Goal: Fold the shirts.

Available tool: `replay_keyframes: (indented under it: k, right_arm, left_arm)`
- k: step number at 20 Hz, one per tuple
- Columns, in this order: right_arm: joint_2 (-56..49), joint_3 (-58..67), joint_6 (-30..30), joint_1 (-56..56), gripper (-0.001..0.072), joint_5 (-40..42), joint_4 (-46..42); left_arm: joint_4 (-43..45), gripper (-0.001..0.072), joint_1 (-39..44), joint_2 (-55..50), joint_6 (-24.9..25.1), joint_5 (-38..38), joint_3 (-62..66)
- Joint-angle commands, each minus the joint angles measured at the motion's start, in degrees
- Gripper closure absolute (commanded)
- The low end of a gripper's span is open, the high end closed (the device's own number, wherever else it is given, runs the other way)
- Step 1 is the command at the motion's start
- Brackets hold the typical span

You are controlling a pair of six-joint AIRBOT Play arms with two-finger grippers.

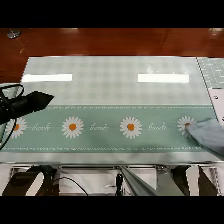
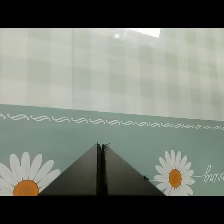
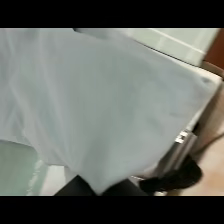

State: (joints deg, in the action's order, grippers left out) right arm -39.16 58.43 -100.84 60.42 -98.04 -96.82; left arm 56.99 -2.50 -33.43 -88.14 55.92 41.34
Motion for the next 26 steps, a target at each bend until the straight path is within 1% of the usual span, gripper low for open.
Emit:
replay_keyframes:
  k: [1, 2, 3, 4, 5, 7, 8, 9, 10, 11, 12, 13, 14, 15, 16, 17, 18, 19, 20, 22, 23, 24, 25, 26]
  right_arm:
    - [1.5, -1.8, -1.5, 1.7, 0.0676, -0.2, -8.8]
    - [1.3, -1.8, -2.4, 1.7, 0.0580, 0.1, -10.1]
    - [1.0, -1.8, -2.9, 1.7, 0.0301, 0.0, -11.6]
    - [0.5, -1.8, -3.1, 1.7, 0.0071, 0.0, -12.4]
    - [0.1, -1.8, -3.3, 1.7, 0.0083, 0.7, -12.2]
    - [-0.9, -1.7, -3.1, 1.7, 0.0082, 2.8, -9.6]
    - [-1.5, -1.4, -2.7, 1.7, 0.0086, 4.8, -6.8]
    - [-2.1, -0.8, -1.9, 1.4, 0.0103, 7.3, -3.0]
    - [-3.2, 0.4, -1.7, 0.2, 0.0217, 10.4, 2.5]
    - [-4.4, 2.1, -0.5, -1.6, 0.0464, 14.1, 10.2]
    - [-6.2, 4.2, 2.5, -4.9, 0.0680, 19.5, 21.7]
    - [-8.2, 6.2, 4.7, -9.4, 0.0678, 25.6, 32.8]
    - [-10.7, 8.7, 6.8, -16.5, 0.0678, 31.9, 42.0]
    - [-13.4, 11.5, 9.7, -24.8, 0.0679, 37.0, 46.8]
    - [-16.0, 14.2, 12.5, -34.1, 0.0678, 41.2, 47.2]
    - [-18.8, 16.1, 13.9, -44.2, 0.0678, 44.8, 44.7]
    - [-21.4, 16.4, 14.2, -53.1, 0.0678, 47.2, 39.3]
    - [-24.4, 16.4, 12.7, -60.3, 0.0678, 46.8, 31.7]
    - [-28.1, 16.2, 8.1, -66.3, 0.0678, 43.7, 22.2]
    - [-35.5, 15.1, -0.1, -73.3, 0.0678, 34.8, 6.8]
    - [-38.5, 14.6, -1.0, -74.9, 0.0678, 30.9, 2.1]
    - [-40.9, 14.5, -1.1, -75.7, 0.0678, 28.0, -1.0]
    - [-42.3, 14.5, -1.1, -75.8, 0.0678, 26.4, -1.7]
    - [-42.8, 14.5, -1.1, -75.8, 0.0677, 26.4, -1.7]
  left_arm:
    - [0.0, 0.0685, 0.0, -0.2, 0.0, 0.0, 0.0]
    - [0.0, 0.0685, 0.0, -0.3, 0.0, 0.0, 0.0]
    - [0.0, 0.0685, 0.0, -0.6, 0.0, -0.1, 0.0]
    - [0.0, 0.0685, 0.0, -0.9, 0.0, 0.0, 0.0]
    - [0.0, 0.0685, 0.0, -1.2, 0.0, -0.1, 0.0]
    - [-0.2, 0.0684, 0.0, -2.1, 0.0, -0.1, 0.0]
    - [-0.7, 0.0685, 0.0, -2.7, 0.1, -0.3, 0.0]
    - [-2.7, 0.0684, 0.0, -3.6, 2.2, -0.7, 0.1]
    - [-5.2, 0.0685, 0.0, -5.3, 5.3, -0.9, 1.0]
    - [-7.8, 0.0685, 0.0, -7.3, 7.7, -0.8, 2.7]
    - [-10.2, 0.0685, 0.0, -10.0, 9.5, -0.5, 5.5]
    - [-12.2, 0.0685, 0.1, -13.4, 10.9, 0.6, 9.9]
    - [-12.9, 0.0686, 0.8, -17.2, 11.5, 2.0, 15.7]
    - [-12.9, 0.0686, 2.1, -21.0, 11.8, 3.7, 22.0]
    - [-12.6, 0.0686, 4.0, -24.7, 13.0, 5.2, 28.3]
    - [-10.3, 0.0686, 6.5, -28.2, 13.1, 6.0, 34.4]
    - [-6.3, 0.0686, 9.1, -30.7, 12.8, 6.2, 38.6]
    - [-0.6, 0.0686, 11.7, -32.6, 10.2, 6.1, 40.5]
    - [5.4, 0.0686, 13.7, -33.8, 6.8, 6.2, 40.0]
    - [20.3, 0.0686, 17.0, -36.0, -0.5, 7.5, 34.3]
    - [25.6, 0.0686, 17.4, -37.0, -3.1, 7.7, 30.9]
    - [28.4, 0.0686, 17.4, -37.8, -5.6, 7.7, 28.4]
    - [29.2, 0.0685, 17.0, -38.4, -6.9, 7.7, 26.9]
    - [29.2, 0.0685, 16.9, -38.9, -7.0, 7.7, 26.1]
